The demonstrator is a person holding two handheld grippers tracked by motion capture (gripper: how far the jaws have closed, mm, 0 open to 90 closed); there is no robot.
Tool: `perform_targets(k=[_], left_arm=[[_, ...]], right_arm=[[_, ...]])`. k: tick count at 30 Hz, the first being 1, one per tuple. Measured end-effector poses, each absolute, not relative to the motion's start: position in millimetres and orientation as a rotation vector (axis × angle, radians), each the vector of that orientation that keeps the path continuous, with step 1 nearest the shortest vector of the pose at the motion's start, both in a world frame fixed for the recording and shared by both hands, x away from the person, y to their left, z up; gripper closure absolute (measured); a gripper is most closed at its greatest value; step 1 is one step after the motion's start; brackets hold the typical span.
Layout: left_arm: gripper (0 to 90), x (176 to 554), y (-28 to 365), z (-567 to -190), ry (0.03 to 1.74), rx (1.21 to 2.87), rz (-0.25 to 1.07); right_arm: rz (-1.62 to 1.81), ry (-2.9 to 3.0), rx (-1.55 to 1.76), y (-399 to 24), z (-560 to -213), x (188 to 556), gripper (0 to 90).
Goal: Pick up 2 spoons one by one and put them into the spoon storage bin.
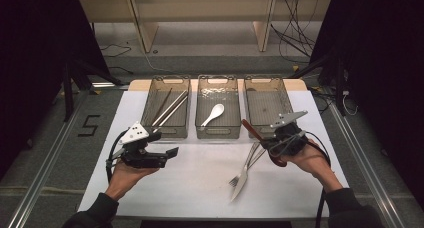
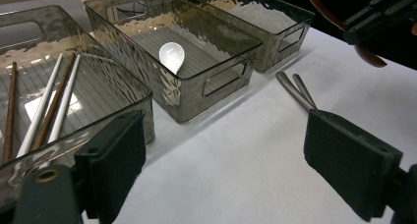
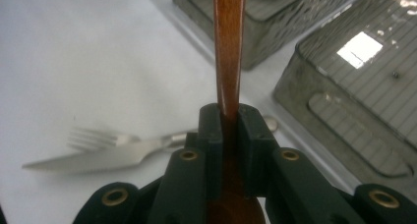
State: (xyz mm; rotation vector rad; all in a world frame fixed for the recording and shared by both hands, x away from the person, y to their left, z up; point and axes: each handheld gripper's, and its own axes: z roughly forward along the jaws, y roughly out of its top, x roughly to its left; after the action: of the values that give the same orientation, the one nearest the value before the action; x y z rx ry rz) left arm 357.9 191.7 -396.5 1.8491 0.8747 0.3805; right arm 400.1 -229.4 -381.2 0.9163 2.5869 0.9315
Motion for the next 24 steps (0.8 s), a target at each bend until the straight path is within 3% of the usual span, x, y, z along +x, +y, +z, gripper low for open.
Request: perform_targets(k=[24], left_arm=[[15.6,355.4,194.8,-396.4,0.878,1.838,0.390]], right_arm=[[1.003,2.525,0.953,-173.7,-358.0,455.9,82.2]])
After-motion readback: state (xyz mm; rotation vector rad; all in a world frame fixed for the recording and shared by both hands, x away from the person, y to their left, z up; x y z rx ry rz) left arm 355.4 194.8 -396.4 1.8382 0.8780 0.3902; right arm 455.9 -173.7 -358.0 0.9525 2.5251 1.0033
